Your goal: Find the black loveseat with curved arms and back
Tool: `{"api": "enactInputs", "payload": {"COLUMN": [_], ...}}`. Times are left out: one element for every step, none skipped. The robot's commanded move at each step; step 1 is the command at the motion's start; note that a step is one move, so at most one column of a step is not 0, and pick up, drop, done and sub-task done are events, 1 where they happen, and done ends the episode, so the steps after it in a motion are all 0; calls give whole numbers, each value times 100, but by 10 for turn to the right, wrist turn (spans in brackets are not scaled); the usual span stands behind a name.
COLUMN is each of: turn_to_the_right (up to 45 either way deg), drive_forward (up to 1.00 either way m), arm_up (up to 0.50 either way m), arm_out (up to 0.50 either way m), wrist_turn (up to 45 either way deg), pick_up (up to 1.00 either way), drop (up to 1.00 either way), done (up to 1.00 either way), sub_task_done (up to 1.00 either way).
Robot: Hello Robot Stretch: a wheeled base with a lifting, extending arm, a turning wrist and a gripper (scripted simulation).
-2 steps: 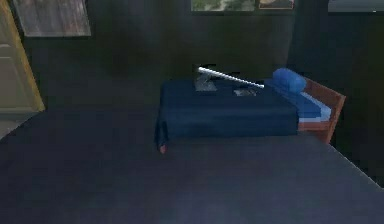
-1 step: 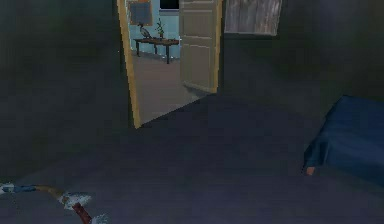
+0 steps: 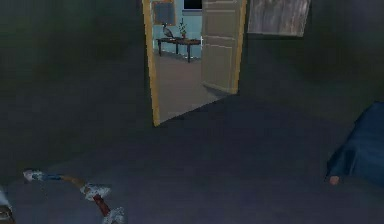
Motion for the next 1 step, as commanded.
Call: {"api": "enactInputs", "payload": {"turn_to_the_right": [0], "drive_forward": [100], "arm_up": [0], "arm_out": [0], "wrist_turn": [0], "pick_up": [0], "drop": [0], "done": [0], "sub_task_done": [0]}}
